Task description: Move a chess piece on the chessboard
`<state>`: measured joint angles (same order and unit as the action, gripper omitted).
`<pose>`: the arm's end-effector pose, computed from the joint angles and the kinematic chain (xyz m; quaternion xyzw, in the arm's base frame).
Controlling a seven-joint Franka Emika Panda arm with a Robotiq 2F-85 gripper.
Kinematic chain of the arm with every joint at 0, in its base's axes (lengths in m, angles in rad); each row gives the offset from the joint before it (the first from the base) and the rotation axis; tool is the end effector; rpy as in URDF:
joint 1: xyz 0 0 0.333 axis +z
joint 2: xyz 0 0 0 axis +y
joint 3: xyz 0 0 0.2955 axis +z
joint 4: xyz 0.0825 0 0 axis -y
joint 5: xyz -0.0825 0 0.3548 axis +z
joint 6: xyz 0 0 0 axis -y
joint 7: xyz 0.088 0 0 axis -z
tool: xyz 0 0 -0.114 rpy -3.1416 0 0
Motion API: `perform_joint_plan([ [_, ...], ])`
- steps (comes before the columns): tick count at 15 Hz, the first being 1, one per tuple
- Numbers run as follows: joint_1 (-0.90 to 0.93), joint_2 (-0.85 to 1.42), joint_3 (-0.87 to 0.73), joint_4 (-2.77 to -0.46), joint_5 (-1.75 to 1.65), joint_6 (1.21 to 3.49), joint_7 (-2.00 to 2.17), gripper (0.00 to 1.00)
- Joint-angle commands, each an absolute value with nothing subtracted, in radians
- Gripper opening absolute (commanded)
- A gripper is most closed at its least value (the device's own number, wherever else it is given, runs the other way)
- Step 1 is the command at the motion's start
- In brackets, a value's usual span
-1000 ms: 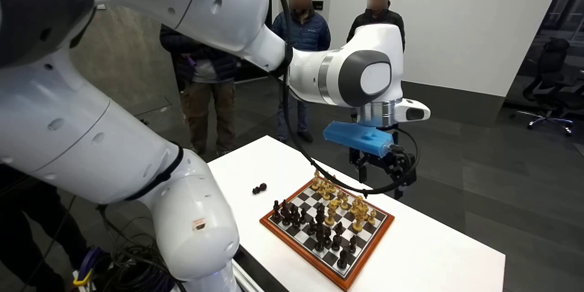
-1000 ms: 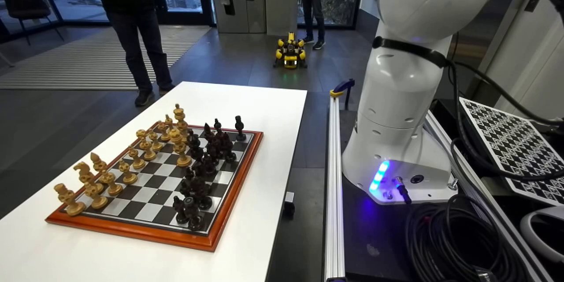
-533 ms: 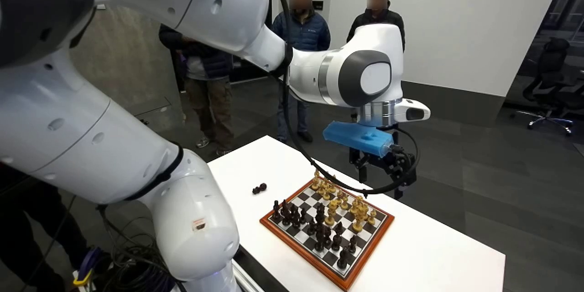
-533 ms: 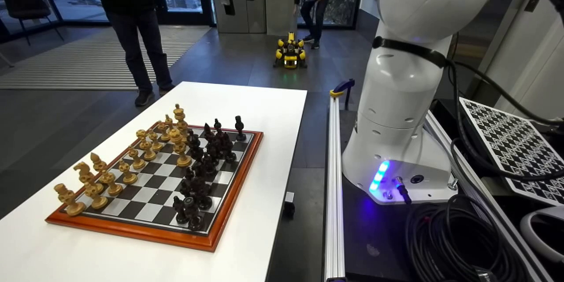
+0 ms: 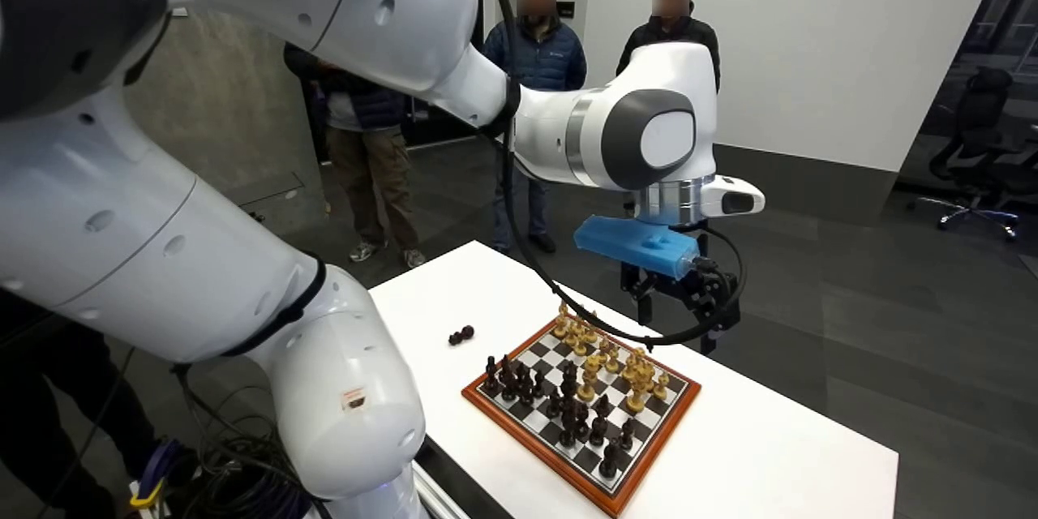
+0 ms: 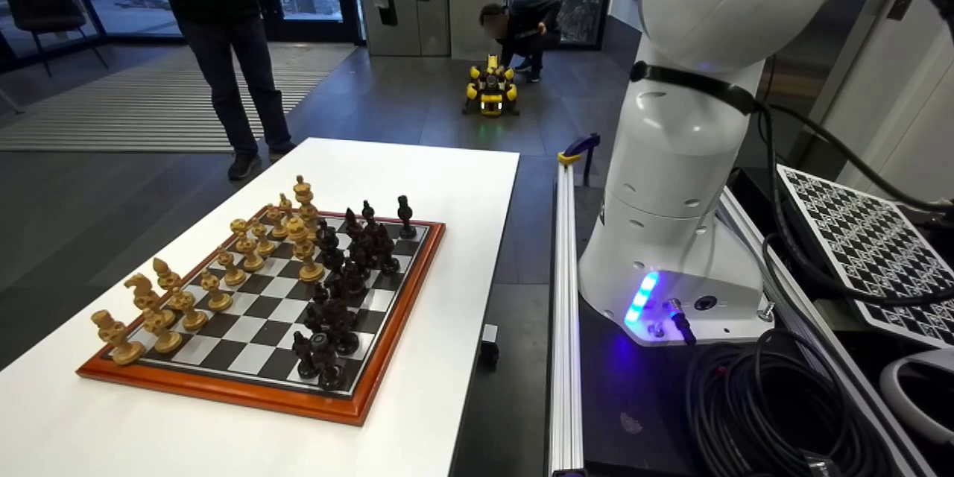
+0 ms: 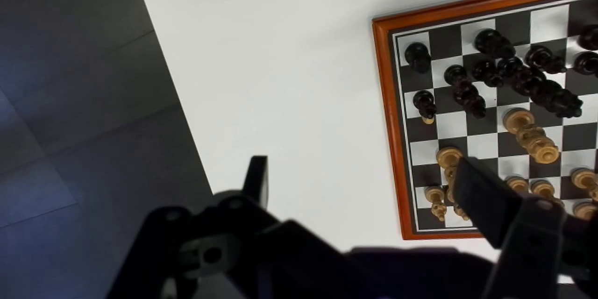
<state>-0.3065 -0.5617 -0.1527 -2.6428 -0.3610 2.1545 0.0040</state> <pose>0.3168 -0.1734 0.4176 0.9849 -0.1256 0.0122 0.1185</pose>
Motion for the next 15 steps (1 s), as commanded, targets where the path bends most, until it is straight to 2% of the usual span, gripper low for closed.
perform_joint_plan([
  [1,-0.303,-0.561,-0.153,-2.639,-0.366,2.148,0.01,1.0],
  [15,-0.302,-0.562,-0.157,-2.641,-0.363,2.151,0.007,1.0],
])
